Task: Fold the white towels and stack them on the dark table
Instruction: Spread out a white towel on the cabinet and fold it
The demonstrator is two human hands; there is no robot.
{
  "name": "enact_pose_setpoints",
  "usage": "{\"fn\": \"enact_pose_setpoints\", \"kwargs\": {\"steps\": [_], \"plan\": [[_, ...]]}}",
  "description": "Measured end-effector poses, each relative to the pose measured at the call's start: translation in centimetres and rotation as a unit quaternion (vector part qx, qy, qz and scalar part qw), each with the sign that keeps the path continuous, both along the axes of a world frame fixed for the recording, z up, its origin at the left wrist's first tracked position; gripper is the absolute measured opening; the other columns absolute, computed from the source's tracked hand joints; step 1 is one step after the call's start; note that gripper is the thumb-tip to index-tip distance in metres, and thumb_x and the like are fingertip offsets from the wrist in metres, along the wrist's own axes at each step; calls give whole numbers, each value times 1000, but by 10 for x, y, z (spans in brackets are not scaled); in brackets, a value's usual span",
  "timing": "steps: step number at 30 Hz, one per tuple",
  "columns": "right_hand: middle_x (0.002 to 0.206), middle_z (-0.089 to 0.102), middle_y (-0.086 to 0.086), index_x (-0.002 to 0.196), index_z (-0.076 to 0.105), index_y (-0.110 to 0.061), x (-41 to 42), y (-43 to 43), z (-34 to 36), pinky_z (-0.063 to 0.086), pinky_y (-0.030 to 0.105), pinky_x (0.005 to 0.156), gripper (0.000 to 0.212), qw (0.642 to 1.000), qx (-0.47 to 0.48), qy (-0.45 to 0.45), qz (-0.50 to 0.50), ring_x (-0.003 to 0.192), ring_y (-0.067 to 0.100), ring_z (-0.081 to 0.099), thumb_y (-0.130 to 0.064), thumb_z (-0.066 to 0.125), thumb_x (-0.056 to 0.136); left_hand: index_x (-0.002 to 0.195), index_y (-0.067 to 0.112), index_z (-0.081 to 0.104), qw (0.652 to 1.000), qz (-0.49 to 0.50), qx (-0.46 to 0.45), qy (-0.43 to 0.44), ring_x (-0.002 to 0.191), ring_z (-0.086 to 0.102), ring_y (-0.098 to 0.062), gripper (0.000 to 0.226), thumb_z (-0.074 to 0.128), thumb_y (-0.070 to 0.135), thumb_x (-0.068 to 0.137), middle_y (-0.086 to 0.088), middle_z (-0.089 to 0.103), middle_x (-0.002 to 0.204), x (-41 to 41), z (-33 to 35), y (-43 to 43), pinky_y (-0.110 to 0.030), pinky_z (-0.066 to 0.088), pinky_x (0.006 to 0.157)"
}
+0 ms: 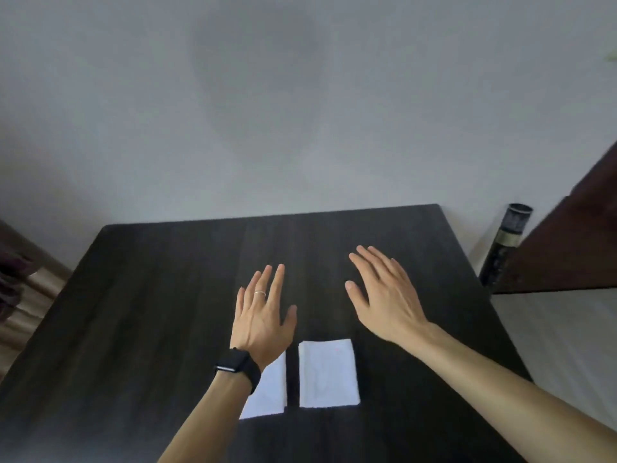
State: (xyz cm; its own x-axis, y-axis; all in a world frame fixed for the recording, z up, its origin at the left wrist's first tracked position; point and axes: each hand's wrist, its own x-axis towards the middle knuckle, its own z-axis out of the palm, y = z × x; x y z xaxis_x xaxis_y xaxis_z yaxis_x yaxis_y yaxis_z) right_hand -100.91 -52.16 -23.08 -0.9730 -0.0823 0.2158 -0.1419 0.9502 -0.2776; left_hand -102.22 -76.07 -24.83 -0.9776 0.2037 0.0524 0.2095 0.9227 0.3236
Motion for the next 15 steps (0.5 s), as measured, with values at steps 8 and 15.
{"fn": "enact_pose_setpoints", "kwargs": {"steps": [8, 15], "plan": [[154, 41, 0, 147, 43, -17, 98, 237, 182, 26, 37, 118, 53, 962, -17, 98, -255, 144, 19, 30, -40, 46, 99, 156, 31, 8, 966, -234, 77, 80, 151, 6, -20, 70, 43, 44, 97, 0, 18, 162, 5, 190, 269, -43, 11, 122], [146, 50, -1, 141, 49, -21, 306, 436, 273, 31, 35, 113, 48, 875, -3, 167, -455, 138, 22, 36, -40, 51, 97, 156, 32, 9, 892, -431, 70, 118, 150, 8, -21, 68, 42, 46, 97, 0, 16, 163, 116, 290, 527, -45, 11, 121]]}}
